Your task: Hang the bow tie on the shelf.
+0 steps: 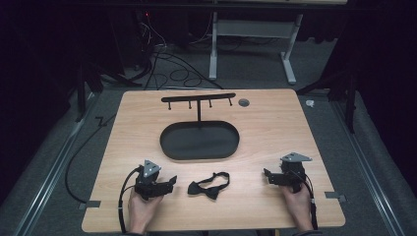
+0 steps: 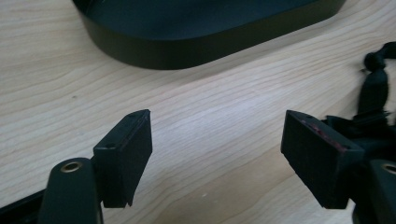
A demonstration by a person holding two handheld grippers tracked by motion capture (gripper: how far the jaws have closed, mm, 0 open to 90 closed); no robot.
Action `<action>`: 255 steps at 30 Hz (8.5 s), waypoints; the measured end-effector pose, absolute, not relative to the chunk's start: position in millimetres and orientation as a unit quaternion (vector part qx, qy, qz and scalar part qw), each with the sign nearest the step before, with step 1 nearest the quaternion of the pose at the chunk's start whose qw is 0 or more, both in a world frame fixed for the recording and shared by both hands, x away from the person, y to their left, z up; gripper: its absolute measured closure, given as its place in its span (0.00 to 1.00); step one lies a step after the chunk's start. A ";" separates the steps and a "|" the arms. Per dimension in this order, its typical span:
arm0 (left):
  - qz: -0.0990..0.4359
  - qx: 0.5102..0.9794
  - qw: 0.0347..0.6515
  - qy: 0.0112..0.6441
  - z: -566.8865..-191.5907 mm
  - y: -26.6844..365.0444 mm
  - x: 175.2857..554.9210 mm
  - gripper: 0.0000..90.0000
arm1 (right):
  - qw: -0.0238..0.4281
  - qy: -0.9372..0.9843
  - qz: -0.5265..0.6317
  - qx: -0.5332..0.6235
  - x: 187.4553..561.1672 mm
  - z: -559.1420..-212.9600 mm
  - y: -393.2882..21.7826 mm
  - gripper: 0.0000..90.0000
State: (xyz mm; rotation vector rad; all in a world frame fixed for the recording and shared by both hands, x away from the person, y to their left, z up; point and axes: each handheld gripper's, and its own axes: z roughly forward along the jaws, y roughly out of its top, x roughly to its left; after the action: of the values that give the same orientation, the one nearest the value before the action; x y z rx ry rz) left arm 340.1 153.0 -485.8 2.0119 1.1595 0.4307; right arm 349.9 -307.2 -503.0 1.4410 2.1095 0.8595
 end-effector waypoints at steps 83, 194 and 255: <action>0.093 0.860 0.373 0.335 -477.9 57.2 350.5 0.99 | 0.219 0.765 0.311 0.519 349.0 -502.8 -306.8 0.17; 0.263 0.770 0.420 0.402 -342.0 100.8 463.1 0.99 | 0.217 0.770 0.313 0.512 348.0 -502.8 -306.4 0.17; 0.214 0.787 0.418 0.400 -356.0 109.2 438.2 0.69 | 0.217 0.770 0.313 0.512 348.0 -502.8 -306.3 0.18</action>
State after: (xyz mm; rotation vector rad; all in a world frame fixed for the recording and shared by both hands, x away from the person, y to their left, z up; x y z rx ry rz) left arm 438.2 109.2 -356.0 1.9738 1.0045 0.5370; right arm 348.0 -306.3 -502.8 1.4183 2.1330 0.8663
